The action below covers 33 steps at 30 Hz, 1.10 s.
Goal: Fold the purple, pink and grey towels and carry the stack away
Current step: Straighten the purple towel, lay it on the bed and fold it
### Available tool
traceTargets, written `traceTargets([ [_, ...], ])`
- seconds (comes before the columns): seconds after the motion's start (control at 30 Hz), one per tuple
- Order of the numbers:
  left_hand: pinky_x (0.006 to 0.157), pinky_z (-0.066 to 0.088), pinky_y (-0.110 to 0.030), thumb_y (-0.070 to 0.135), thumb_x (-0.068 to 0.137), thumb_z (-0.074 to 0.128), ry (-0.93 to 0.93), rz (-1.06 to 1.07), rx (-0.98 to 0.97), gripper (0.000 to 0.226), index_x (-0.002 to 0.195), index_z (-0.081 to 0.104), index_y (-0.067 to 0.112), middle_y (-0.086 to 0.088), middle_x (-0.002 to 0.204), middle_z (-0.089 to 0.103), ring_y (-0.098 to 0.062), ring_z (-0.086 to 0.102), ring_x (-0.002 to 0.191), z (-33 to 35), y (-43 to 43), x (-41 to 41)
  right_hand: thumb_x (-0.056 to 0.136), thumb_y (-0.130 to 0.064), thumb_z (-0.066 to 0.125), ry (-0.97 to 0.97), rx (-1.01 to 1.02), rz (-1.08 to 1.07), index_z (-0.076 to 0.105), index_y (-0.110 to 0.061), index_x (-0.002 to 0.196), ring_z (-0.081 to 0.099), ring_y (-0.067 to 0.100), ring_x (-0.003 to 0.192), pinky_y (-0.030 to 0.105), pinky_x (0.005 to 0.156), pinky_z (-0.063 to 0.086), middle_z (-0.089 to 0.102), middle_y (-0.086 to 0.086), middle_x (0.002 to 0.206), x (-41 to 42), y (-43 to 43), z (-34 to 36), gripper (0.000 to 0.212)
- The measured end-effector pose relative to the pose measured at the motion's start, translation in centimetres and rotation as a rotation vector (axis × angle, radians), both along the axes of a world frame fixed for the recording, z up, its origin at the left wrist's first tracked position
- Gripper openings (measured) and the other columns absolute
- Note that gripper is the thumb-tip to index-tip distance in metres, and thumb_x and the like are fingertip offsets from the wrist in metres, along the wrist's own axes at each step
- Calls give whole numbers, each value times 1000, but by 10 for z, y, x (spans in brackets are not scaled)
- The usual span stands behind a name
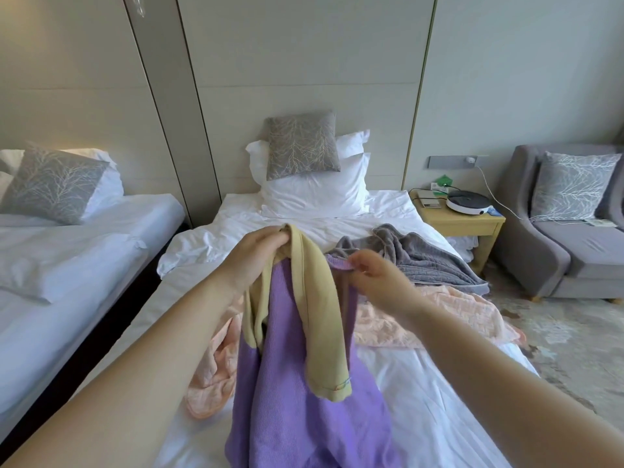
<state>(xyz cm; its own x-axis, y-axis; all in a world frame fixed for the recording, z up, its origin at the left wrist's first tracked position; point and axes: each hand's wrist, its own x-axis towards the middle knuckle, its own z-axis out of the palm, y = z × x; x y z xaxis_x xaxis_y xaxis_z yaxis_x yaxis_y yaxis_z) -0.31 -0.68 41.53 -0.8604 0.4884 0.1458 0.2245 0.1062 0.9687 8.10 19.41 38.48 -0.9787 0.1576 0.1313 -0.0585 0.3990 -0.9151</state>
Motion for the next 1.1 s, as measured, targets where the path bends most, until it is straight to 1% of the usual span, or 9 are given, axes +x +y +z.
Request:
traceTargets([
  [0.1, 78, 39, -16, 42, 73, 66, 114, 74, -255, 47, 76, 63, -5, -1, 83, 57, -8, 53, 77, -7, -8, -6, 91, -13, 53, 11, -20, -166, 61, -15, 89, 53, 16, 73, 31, 67, 44, 61, 4, 80, -9, 16, 23, 8],
  [0.17, 71, 33, 4, 27, 77, 73, 160, 30, -361, 22, 58, 71, 17, 10, 98, 63, 7, 56, 80, -11, -7, 0, 91, -19, 55, 38, -13, -208, 64, -15, 90, 57, 15, 75, 30, 70, 47, 65, 4, 83, -14, 16, 37, 10],
  [0.3, 73, 30, 8, 20, 77, 73, 237, 13, -272, 34, 50, 67, 39, 19, 119, 60, 23, 51, 96, -12, 15, 14, 89, -23, 60, 2, 73, -26, 65, -20, 86, 54, 8, 71, 16, 65, 43, 64, -4, 77, -15, -6, 44, 7],
  [0.43, 62, 40, -8, 24, 77, 69, 73, -73, -96, 15, 65, 62, 31, 15, 69, 57, -2, 52, 66, -10, 27, 18, 93, -18, 58, 34, -107, 226, 64, -14, 93, 58, 13, 85, 27, 82, 45, 66, 5, 90, -9, -13, 34, 7],
  [0.53, 55, 34, -8, 32, 73, 68, 59, -48, -64, 20, 72, 50, 23, 13, 64, 44, -4, 40, 61, -13, 29, 17, 90, -13, 62, 53, -194, 242, 64, -19, 96, 61, 19, 86, 38, 86, 49, 65, 8, 93, -3, -3, 27, 9],
  [0.67, 63, 40, -3, 25, 86, 65, 82, 90, -9, 13, 95, 56, 30, 5, 91, 65, -4, 56, 78, -10, 35, 14, 83, -5, 65, 242, 43, 88, 47, -38, 99, 61, 8, 78, 27, 72, 54, 62, -1, 96, 12, 3, 9, 41],
  [0.8, 69, 45, -4, 20, 89, 62, 123, 142, 64, 12, 95, 63, 30, 7, 92, 68, 2, 61, 79, -2, 38, 13, 83, -3, 63, 467, 371, 37, 58, -22, 90, 49, -1, 75, 7, 69, 37, 50, -15, 87, 21, 4, -16, 21],
  [0.97, 73, 46, -8, 19, 89, 63, 121, 190, 135, 11, 88, 64, 30, 12, 86, 67, 3, 60, 78, 5, 38, 12, 69, -47, 77, 247, 502, -48, 63, -22, 92, 51, 8, 76, 20, 68, 44, 50, -4, 94, 21, 0, -38, 37],
  [1.1, 71, 45, -8, 23, 85, 65, 149, 193, 127, 9, 87, 64, 32, 12, 84, 66, 5, 59, 75, 9, 34, 9, 74, -25, 73, 251, 595, -68, 60, -11, 87, 46, 15, 74, 31, 67, 43, 46, -2, 89, 15, -6, -41, 23],
])
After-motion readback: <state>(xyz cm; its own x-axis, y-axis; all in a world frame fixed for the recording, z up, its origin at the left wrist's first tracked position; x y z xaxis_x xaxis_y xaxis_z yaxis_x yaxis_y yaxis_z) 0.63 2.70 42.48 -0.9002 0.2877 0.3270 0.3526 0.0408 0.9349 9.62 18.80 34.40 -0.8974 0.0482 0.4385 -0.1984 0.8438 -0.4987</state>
